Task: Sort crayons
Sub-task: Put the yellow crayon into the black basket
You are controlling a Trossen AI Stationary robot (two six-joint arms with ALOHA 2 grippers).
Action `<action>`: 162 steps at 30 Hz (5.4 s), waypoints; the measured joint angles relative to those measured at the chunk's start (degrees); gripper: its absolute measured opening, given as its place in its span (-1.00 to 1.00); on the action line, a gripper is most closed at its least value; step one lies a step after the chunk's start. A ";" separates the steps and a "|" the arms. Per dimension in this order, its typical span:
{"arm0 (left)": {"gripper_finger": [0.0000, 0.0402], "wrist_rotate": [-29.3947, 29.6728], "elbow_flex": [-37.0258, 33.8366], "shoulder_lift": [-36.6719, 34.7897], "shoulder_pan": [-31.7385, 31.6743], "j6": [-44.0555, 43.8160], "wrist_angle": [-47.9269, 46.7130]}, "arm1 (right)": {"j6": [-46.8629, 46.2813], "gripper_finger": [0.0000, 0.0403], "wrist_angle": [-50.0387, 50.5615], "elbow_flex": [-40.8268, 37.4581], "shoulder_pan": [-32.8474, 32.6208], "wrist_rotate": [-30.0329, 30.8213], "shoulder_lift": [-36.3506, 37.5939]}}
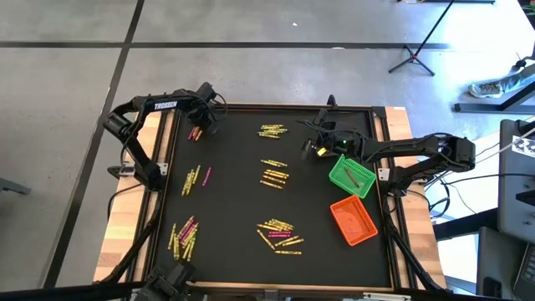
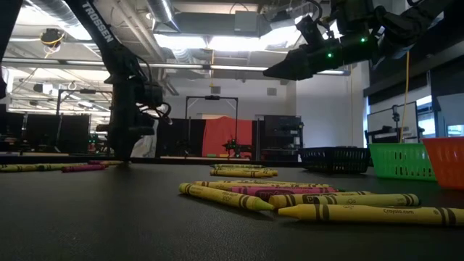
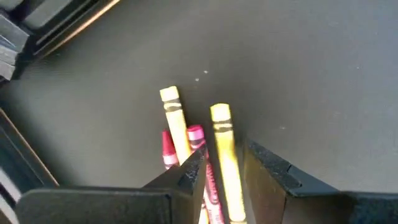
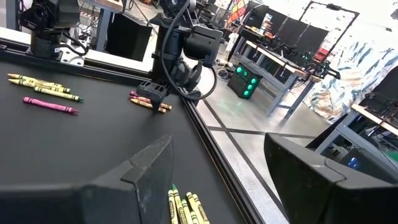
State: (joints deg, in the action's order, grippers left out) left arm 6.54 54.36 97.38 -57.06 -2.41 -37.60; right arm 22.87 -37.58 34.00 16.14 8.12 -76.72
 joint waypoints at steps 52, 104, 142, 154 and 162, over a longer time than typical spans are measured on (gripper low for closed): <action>-0.96 -4.76 -2.77 -10.71 9.76 11.80 2.60 | -1.80 0.26 -2.03 0.00 0.00 -0.15 -0.01; -0.96 -19.21 -12.99 -8.98 41.48 16.63 86.03 | -7.65 -0.55 -17.65 5.86 -0.07 -28.69 -16.18; -0.41 3.26 -12.93 -14.16 39.67 14.47 62.25 | -22.03 -0.92 47.66 5.70 6.16 16.08 4.97; -0.41 3.26 -12.93 -14.16 39.67 14.53 62.46 | -23.84 -0.87 52.61 5.68 15.59 7.02 -4.05; -0.41 3.26 -12.93 -14.16 39.67 14.56 62.47 | -21.02 -0.49 47.59 5.66 15.76 2.83 -4.20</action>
State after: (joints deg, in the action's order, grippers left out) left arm 9.80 41.43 83.22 -17.39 12.14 24.86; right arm 1.85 10.01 39.66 31.90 10.95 -80.93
